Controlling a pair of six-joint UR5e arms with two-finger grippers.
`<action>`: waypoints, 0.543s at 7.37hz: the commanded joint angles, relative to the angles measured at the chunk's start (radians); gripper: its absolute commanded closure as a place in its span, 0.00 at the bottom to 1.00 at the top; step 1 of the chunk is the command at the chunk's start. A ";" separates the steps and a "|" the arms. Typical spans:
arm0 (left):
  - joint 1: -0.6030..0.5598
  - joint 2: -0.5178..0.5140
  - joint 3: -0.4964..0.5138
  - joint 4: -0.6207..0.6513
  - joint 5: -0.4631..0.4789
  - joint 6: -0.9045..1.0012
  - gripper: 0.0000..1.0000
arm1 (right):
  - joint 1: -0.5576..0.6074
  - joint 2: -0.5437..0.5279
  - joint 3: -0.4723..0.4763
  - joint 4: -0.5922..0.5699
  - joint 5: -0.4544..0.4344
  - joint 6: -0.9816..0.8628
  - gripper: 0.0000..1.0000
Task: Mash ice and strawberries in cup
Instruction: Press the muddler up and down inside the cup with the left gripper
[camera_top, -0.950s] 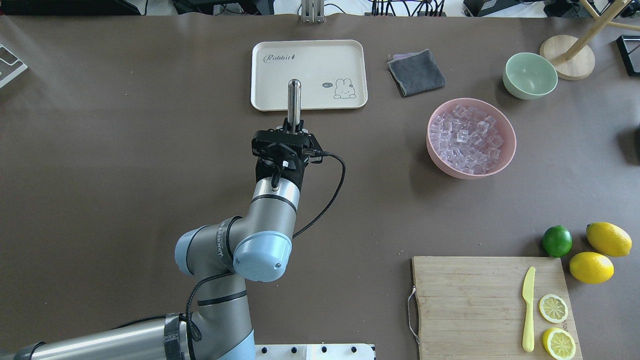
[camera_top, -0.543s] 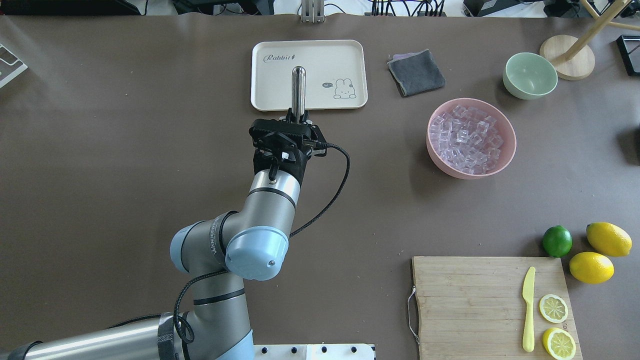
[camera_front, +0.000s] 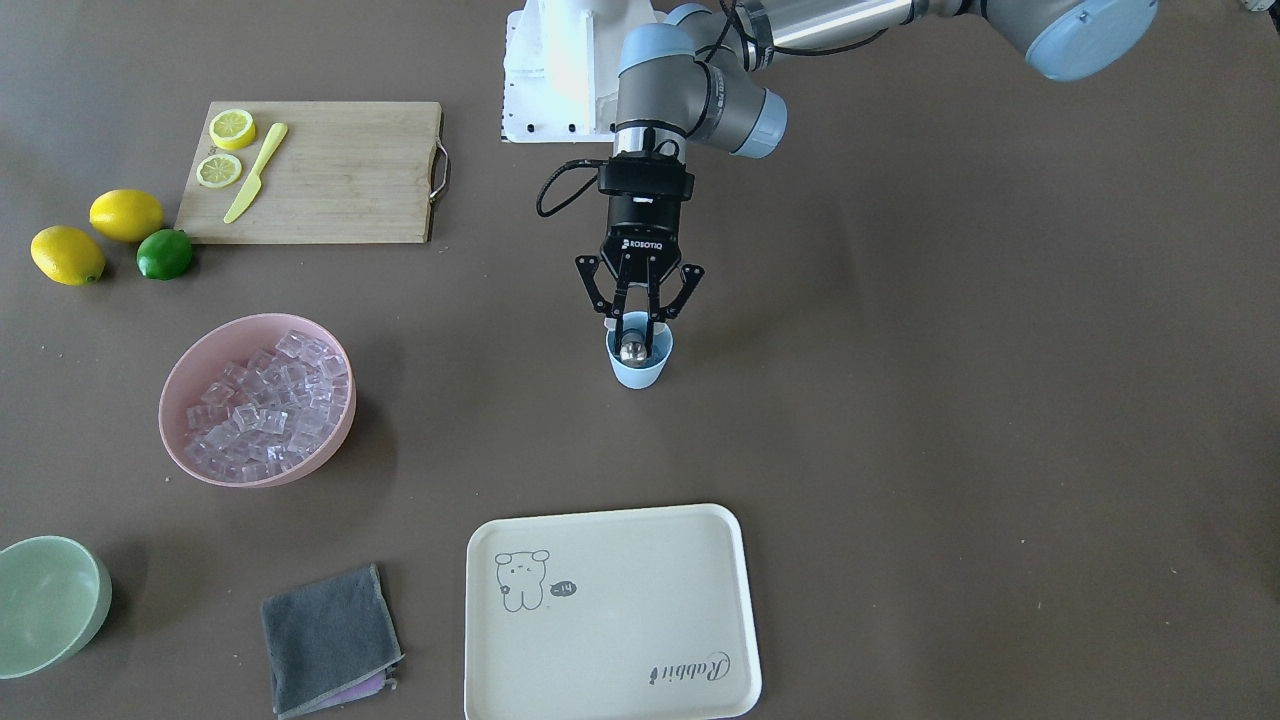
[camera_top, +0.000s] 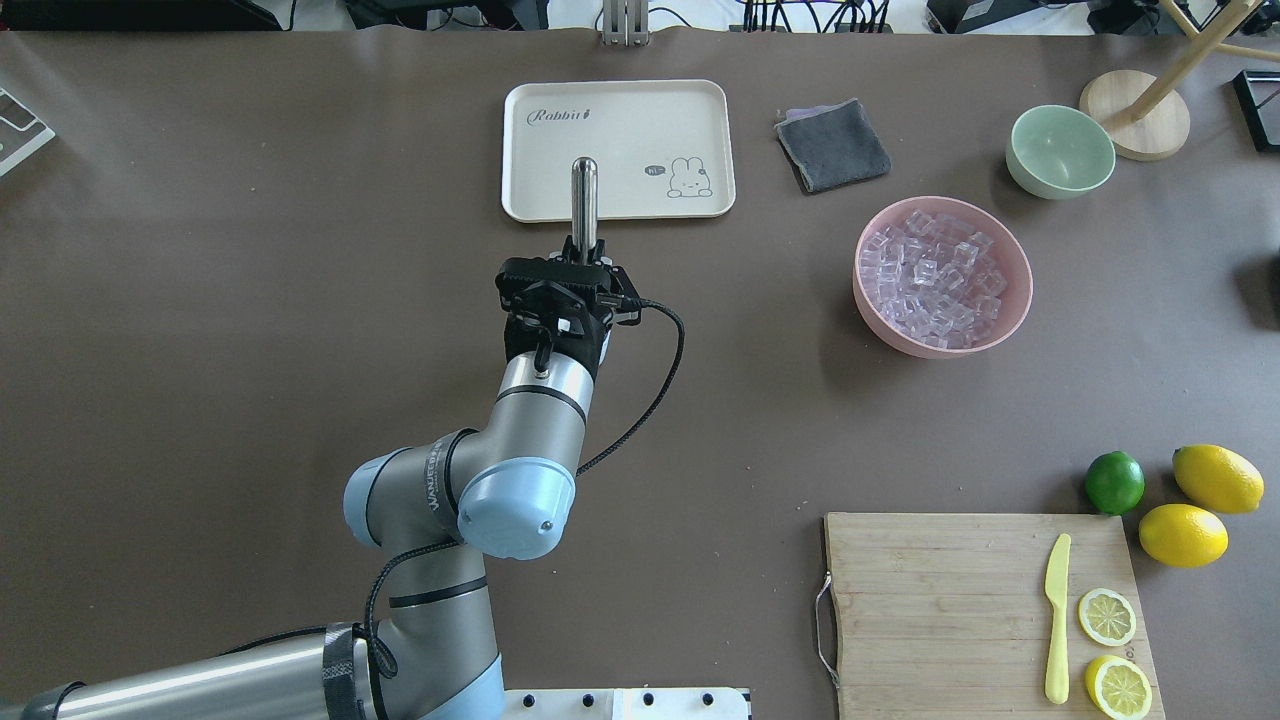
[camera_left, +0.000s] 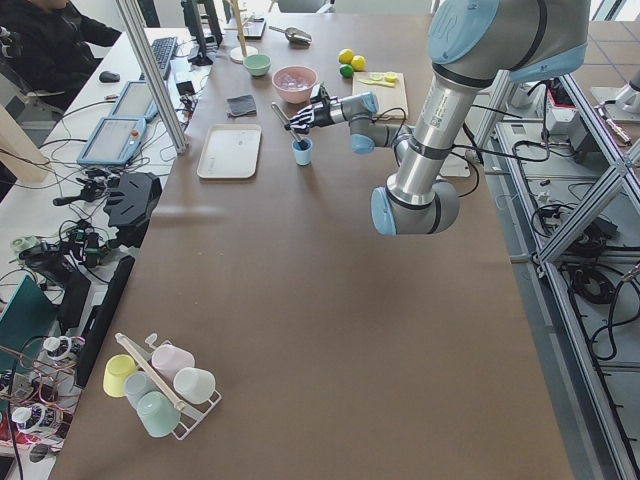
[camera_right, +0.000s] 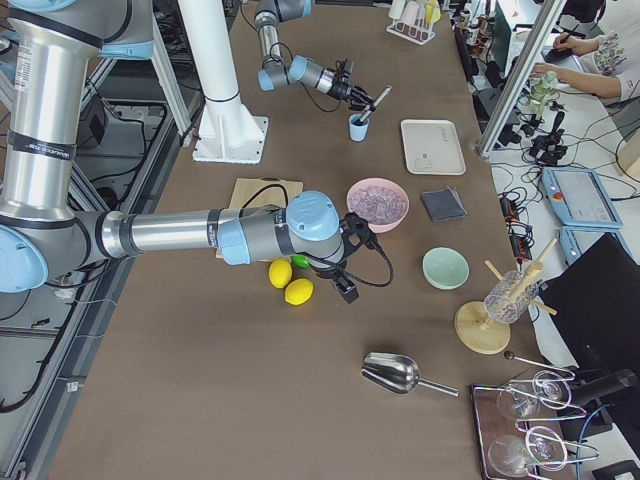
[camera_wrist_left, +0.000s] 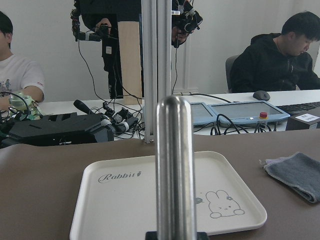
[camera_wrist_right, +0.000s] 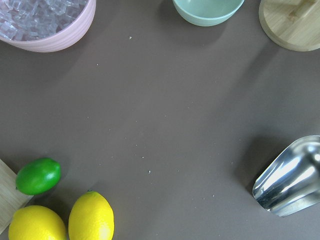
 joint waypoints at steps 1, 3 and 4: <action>-0.005 -0.005 -0.004 -0.025 -0.007 0.003 1.00 | 0.000 0.000 0.001 0.000 -0.002 0.000 0.01; -0.055 -0.003 -0.100 -0.012 -0.135 0.038 1.00 | 0.000 0.000 0.001 0.000 -0.004 0.000 0.01; -0.103 0.000 -0.126 -0.015 -0.169 0.046 1.00 | 0.000 0.000 0.001 0.000 -0.004 0.000 0.01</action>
